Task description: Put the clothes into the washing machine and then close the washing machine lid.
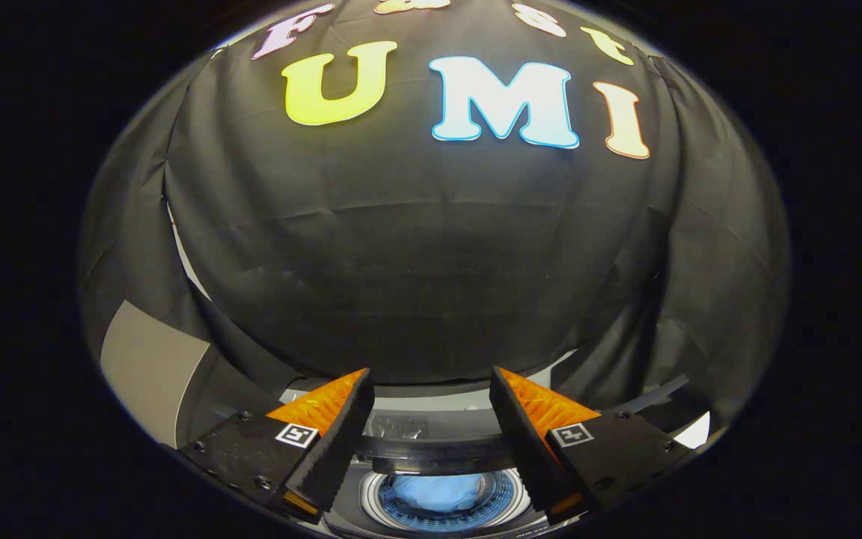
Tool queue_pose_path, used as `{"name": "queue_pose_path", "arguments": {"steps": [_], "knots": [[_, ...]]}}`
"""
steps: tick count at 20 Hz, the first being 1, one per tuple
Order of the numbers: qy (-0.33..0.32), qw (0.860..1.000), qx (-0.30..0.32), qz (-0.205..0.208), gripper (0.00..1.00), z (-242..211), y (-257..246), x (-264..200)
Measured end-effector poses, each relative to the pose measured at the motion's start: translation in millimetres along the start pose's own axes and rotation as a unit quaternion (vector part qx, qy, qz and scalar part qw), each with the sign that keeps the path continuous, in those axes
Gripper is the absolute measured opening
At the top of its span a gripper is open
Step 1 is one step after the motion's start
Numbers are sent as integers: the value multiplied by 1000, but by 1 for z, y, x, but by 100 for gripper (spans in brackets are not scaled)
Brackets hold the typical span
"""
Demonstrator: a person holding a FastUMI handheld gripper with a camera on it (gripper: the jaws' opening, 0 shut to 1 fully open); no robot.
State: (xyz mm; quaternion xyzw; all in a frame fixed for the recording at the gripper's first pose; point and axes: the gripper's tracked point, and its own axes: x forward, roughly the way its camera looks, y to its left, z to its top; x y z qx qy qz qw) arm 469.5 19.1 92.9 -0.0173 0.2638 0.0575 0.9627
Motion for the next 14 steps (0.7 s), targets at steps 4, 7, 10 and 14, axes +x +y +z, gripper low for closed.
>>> {"name": "queue_pose_path", "arguments": {"steps": [4, 7, 10, 14], "knots": [[-11, 1000, -1, -1, 97, -27, 1, -33], [-22, 1000, -5, 0, 97, -40, 2, -45], [-40, 999, -4, -1, 97, -56, 0, -59], [-44, 999, -4, -3, 97, -88, 1, -75]]}}
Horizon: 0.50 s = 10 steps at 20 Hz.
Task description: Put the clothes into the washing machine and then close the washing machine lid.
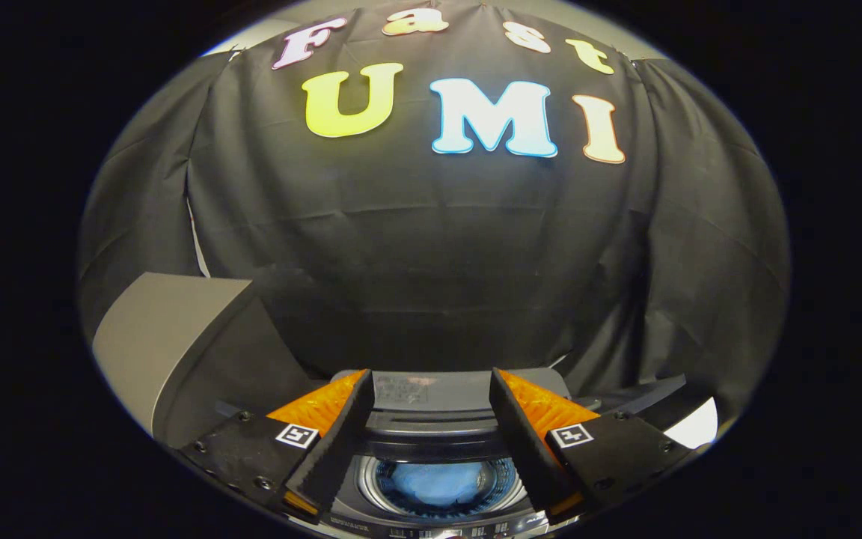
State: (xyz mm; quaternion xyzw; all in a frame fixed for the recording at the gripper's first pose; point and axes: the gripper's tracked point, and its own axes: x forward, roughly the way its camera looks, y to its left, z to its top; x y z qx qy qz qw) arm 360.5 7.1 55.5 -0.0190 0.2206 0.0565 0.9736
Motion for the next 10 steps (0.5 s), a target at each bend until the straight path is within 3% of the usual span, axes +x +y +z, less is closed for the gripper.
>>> {"name": "queue_pose_path", "arguments": {"steps": [5, 10], "knots": [[12, 1000, 6, -4, 97, -45, -3, -26], [13, 1000, 23, -6, 97, -59, -9, -43]]}}
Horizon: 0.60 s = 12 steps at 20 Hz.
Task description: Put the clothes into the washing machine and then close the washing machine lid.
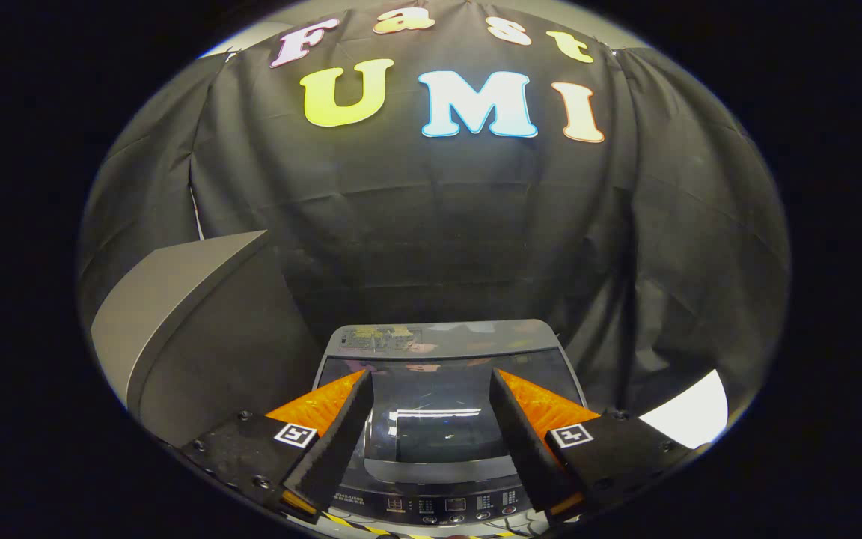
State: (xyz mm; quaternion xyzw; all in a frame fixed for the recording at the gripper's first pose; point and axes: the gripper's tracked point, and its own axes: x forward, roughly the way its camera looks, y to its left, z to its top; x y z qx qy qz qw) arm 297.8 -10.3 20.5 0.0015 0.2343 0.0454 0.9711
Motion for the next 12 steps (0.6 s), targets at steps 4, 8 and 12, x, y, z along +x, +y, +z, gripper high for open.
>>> {"name": "queue_pose_path", "arguments": {"steps": [4, 8, 12], "knots": [[-20, 1000, -3, -3, 97, 1, -4, -24], [-67, 998, -10, 6, 97, -14, 0, -68], [-108, 994, 9, 18, 97, -46, -2, -123]]}}
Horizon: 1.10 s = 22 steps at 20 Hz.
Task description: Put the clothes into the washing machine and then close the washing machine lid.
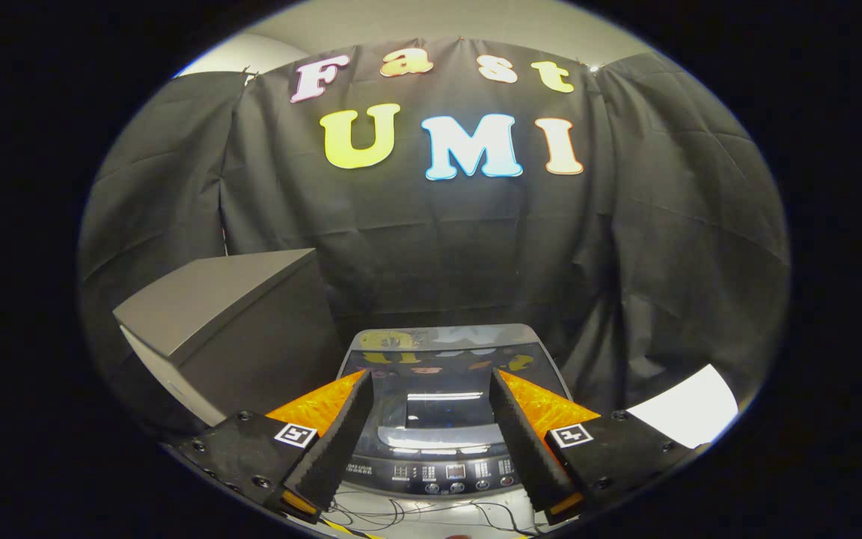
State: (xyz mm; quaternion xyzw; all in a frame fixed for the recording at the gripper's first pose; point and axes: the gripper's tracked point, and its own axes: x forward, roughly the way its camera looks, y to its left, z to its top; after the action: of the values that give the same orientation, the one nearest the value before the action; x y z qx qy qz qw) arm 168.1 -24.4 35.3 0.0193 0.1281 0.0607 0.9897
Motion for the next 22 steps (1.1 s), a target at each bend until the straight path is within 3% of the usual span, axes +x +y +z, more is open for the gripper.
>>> {"name": "queue_pose_path", "arguments": {"steps": [10, 13, 17, 22], "knots": [[-77, 996, 31, -22, 97, -35, -34, -112], [-111, 993, 13, -24, 96, -35, -33, -140], [-135, 990, -23, -30, 96, -42, -27, -157], [-145, 988, -20, -41, 97, -52, -24, -172]]}}
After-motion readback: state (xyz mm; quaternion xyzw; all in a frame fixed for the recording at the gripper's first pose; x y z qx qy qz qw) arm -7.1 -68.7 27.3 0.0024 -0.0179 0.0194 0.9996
